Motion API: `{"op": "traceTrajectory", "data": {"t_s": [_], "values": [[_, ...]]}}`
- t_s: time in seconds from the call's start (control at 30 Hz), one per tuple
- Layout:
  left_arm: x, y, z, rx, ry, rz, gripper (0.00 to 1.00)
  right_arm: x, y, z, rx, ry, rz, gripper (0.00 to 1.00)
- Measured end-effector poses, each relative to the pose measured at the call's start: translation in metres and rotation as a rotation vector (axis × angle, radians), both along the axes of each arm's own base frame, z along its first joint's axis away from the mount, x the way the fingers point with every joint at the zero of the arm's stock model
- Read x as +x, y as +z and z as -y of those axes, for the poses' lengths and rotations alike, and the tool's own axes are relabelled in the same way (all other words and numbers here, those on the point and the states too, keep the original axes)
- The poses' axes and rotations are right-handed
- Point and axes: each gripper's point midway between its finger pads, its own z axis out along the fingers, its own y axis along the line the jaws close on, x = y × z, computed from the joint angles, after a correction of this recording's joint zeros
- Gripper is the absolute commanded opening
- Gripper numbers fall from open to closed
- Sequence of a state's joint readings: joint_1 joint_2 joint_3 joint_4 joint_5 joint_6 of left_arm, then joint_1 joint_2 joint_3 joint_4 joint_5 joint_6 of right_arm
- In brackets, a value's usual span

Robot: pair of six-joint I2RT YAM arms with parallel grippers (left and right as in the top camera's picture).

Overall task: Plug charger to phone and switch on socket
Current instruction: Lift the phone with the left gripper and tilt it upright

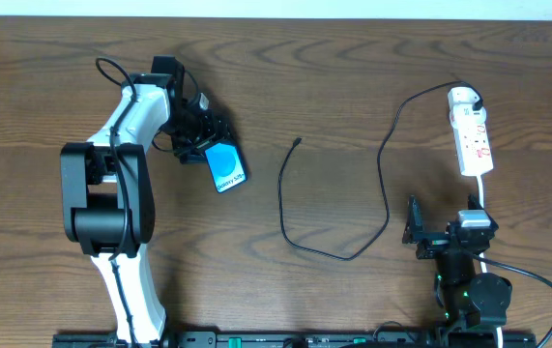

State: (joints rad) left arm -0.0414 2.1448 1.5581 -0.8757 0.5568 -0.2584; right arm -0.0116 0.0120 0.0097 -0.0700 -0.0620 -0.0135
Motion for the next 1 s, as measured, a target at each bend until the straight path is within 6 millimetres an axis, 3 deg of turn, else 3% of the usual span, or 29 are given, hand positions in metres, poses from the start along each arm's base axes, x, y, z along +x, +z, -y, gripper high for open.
{"op": "traceTrajectory", "data": {"t_s": [0.87,1.0], "values": [[-0.013,0.002,0.003,-0.016,0.163,-0.149,0.69,0.000,0.000,0.000,0.000,0.000,0.000,0.99],[-0.006,-0.005,-0.010,0.069,0.167,-0.112,0.69,0.000,0.000,0.000,0.000,0.000,0.000,0.99]]}}
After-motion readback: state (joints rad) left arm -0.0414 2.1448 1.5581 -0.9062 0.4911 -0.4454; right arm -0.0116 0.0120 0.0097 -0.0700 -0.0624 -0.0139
